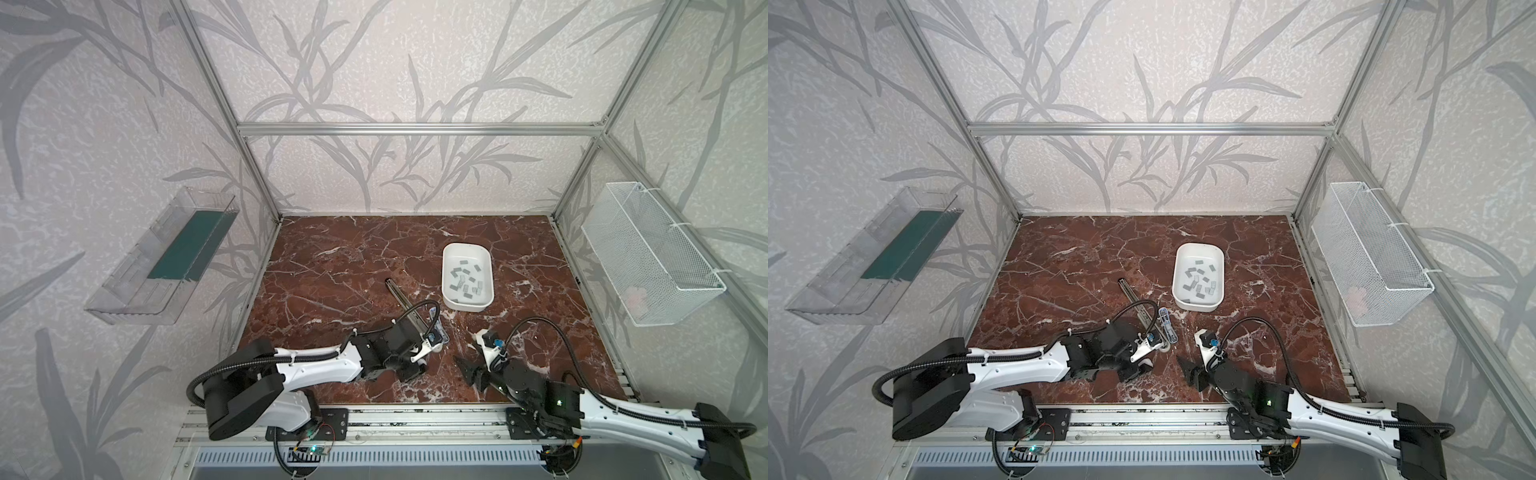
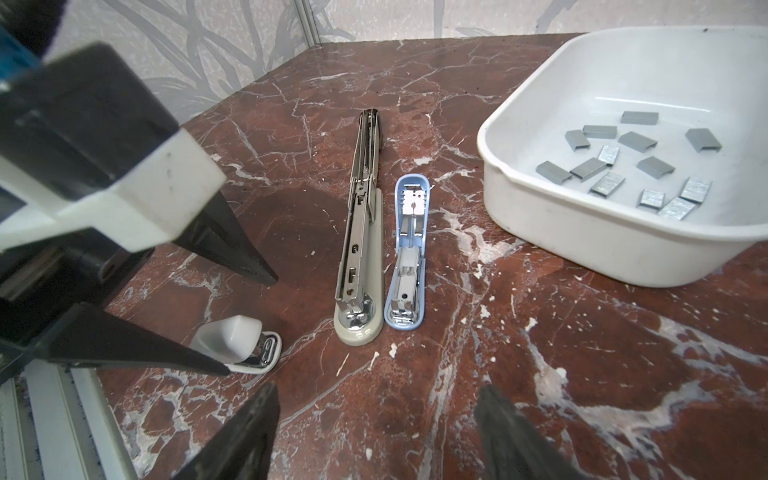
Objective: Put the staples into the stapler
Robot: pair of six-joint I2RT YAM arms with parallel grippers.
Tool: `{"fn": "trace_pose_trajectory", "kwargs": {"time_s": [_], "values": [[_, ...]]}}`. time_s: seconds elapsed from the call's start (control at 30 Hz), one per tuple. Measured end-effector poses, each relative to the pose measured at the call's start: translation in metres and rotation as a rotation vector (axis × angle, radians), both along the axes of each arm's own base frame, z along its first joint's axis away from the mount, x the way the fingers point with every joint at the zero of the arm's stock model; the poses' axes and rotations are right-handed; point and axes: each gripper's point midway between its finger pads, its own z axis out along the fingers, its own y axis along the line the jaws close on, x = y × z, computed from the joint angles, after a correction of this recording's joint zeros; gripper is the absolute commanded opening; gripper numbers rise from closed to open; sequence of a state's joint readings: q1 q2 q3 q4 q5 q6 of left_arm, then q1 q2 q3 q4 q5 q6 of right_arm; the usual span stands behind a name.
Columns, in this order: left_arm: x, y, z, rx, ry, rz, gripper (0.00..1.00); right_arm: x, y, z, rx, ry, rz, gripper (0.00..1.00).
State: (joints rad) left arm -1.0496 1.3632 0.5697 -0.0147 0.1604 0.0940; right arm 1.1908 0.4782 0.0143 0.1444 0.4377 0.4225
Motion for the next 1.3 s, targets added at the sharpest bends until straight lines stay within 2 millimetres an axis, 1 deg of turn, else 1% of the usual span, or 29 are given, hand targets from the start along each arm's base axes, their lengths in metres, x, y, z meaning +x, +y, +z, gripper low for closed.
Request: {"fn": "trace_pose_trajectory", "kwargs": {"time_s": [0.13, 0.27, 0.43, 0.5, 0.57, 0.67, 0.73, 0.8, 0.93, 1.0, 1.13, 1.3], "values": [[-0.002, -0.001, 0.000, 0.000, 0.001, 0.000, 0.62, 0.000, -0.002, -0.002, -0.010, 0.005, -0.004, 0.77], [-0.003, 0.000, -0.003, 0.005, 0.005, 0.009, 0.62, 0.000, -0.003, -0.009, -0.040, 0.017, -0.004, 0.77], [-0.004, 0.007, -0.016, 0.043, 0.012, 0.021, 0.62, -0.002, -0.005, -0.022, -0.095, 0.041, 0.001, 0.77], [-0.004, 0.009, -0.023, 0.067, 0.018, 0.024, 0.59, -0.002, -0.005, -0.027, -0.114, 0.051, 0.005, 0.77], [-0.005, 0.012, -0.031, 0.093, 0.030, 0.025, 0.51, -0.003, -0.005, -0.030, -0.130, 0.059, 0.006, 0.77], [-0.004, 0.009, -0.031, 0.092, 0.030, 0.022, 0.38, -0.003, -0.004, -0.031, -0.140, 0.065, 0.010, 0.77], [-0.006, 0.009, -0.031, 0.093, 0.036, 0.014, 0.34, -0.003, -0.002, -0.030, -0.139, 0.068, 0.015, 0.77], [-0.007, 0.008, -0.030, 0.091, 0.043, 0.008, 0.29, -0.003, 0.001, -0.029, -0.130, 0.073, 0.020, 0.77], [-0.011, 0.004, -0.024, 0.073, 0.054, -0.019, 0.14, -0.005, 0.010, -0.025, -0.105, 0.100, 0.040, 0.76], [-0.012, 0.002, -0.020, 0.059, 0.050, -0.037, 0.12, -0.006, 0.016, -0.023, -0.091, 0.121, 0.042, 0.75], [-0.013, -0.001, -0.007, 0.023, 0.025, -0.063, 0.09, -0.007, 0.029, -0.019, -0.038, 0.188, 0.041, 0.63], [-0.012, -0.009, 0.021, -0.076, -0.046, -0.097, 0.06, -0.010, 0.047, -0.019, 0.060, 0.301, 0.042, 0.58]]}}
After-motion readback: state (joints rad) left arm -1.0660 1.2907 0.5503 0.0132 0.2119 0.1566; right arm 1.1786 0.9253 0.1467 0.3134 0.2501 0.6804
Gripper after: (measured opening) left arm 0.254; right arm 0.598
